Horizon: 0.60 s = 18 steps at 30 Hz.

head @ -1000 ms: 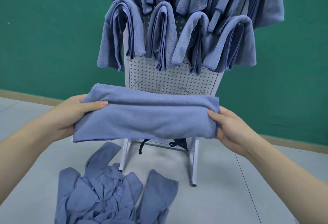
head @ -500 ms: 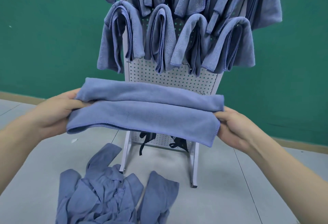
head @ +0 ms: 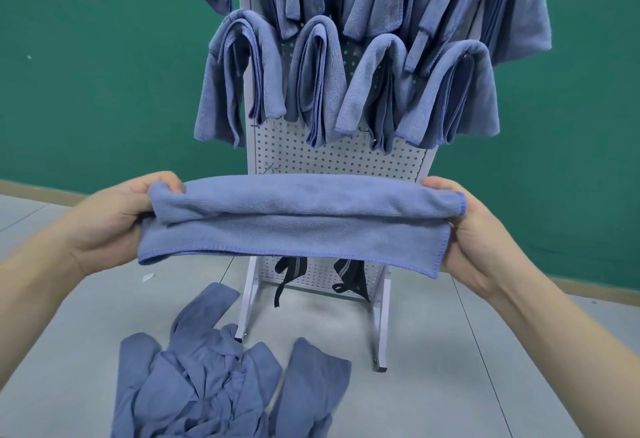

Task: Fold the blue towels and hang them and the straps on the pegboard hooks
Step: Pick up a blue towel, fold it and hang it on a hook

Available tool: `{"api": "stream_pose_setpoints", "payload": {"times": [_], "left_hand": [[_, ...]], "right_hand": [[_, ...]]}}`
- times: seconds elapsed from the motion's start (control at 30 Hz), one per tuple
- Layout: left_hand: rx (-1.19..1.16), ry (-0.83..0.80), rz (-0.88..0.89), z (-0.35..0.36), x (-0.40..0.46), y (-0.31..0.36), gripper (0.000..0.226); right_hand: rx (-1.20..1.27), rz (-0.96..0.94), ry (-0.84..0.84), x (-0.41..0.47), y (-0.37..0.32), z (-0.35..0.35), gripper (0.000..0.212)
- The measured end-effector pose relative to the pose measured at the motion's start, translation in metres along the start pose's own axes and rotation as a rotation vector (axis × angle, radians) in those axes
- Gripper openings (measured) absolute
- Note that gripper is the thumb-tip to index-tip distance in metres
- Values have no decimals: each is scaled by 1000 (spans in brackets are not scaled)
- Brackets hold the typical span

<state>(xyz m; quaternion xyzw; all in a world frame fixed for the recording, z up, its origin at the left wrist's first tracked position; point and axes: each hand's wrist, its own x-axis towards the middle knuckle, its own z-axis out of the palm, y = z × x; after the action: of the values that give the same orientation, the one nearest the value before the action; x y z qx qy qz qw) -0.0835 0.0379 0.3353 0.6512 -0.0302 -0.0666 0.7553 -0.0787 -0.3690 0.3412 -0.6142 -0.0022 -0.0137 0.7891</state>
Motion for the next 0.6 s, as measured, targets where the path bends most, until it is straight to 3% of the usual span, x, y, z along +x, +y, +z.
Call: {"api": "stream_pose_setpoints", "payload": {"times": [0.1,0.2,0.4,0.47,0.57,0.6], "left_hand": [[-7,12,12,13,-2,0,58],[-33,51,22,17,-4,2,55],[-79,33,29,13,-10,6,41],[-94,-32,69,8,-11,11,22],[-32,-62,91,-2,-14,15,49],[-2,-47,96,-1,-12,15,47]], "right_hand": [[27,69,-78,-1,6,5,37],[-75,110,-125,-7,15,12,33],[-157,-98,34,-9,-1,15,29],[-130,-183,35,-12,-13,12,28],[-127,-148,-98,-16,-20,9,38],[-103,-131,-124,-15,-18,6,42]]}}
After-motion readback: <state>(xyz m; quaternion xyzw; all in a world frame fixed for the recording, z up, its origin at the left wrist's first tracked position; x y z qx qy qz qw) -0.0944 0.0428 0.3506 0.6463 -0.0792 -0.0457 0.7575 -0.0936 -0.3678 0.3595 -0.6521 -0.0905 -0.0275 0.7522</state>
